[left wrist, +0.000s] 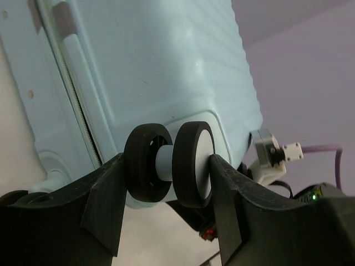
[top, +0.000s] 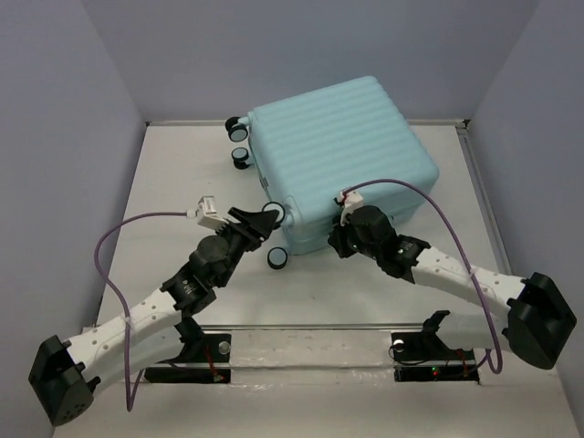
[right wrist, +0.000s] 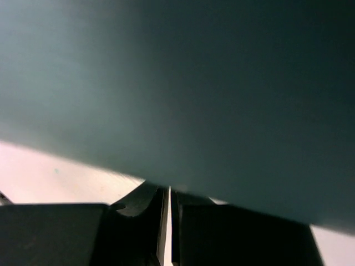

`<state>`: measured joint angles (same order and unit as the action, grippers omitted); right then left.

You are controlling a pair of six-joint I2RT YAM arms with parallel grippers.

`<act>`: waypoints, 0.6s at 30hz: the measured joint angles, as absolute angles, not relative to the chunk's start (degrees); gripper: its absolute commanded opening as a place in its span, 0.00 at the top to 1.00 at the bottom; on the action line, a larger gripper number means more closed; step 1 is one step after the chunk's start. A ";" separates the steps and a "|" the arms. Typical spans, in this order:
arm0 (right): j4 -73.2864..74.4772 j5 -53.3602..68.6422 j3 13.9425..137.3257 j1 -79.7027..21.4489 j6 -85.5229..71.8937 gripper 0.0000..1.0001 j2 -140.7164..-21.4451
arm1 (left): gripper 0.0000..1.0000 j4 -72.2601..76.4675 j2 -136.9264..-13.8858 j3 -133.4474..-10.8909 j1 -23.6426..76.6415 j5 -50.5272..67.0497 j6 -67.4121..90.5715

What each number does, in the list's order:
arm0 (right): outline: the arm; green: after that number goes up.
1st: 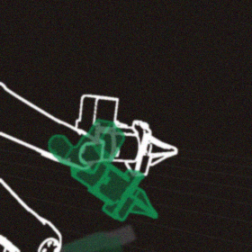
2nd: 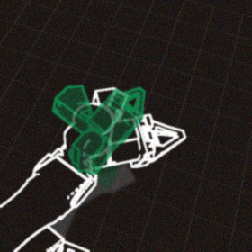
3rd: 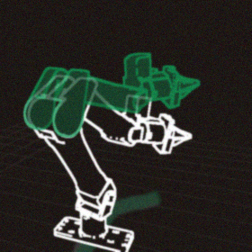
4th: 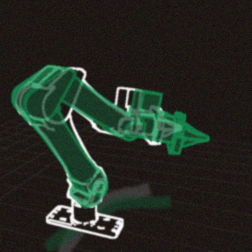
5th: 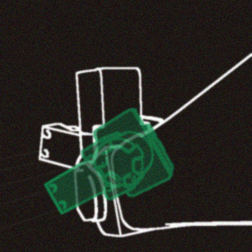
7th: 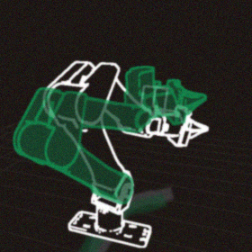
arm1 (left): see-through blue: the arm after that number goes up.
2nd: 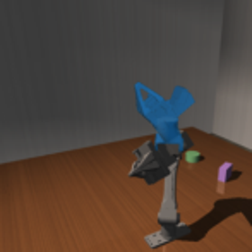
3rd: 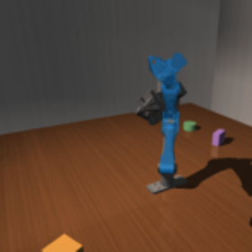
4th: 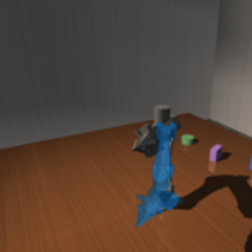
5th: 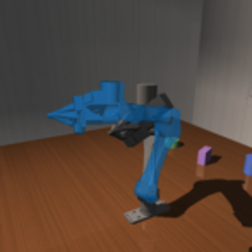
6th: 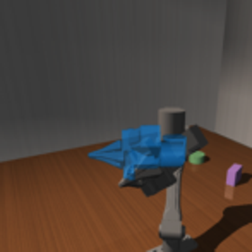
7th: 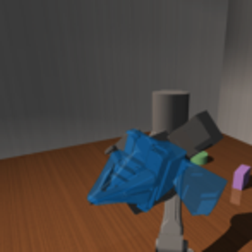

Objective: Pack the luggage

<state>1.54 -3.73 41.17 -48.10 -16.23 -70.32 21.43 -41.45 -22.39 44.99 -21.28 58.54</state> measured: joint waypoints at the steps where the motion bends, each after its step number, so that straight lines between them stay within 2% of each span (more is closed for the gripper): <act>1: 3.22 -3.31 40.91 -46.87 -15.73 0.93 -69.21 | 0.94 21.89 -43.11 -23.49 47.51 -21.96 58.02; 5: 1.52 -3.31 35.94 -45.34 -16.25 0.93 -64.66 | 0.94 22.24 -51.94 -29.47 53.39 -21.12 54.92; 7: -3.64 -7.44 31.59 -46.15 -18.26 0.93 -62.63 | 0.94 18.44 -58.48 -36.64 54.11 -18.85 51.55; 12: -18.11 -27.14 23.18 -51.09 -22.46 0.93 -61.32 | 0.94 5.69 -70.81 -53.58 53.45 -11.64 44.29; 18: -26.44 -36.88 18.04 -52.29 -24.93 0.93 -60.62 | 0.94 -2.94 -80.75 -66.96 53.12 -1.37 41.98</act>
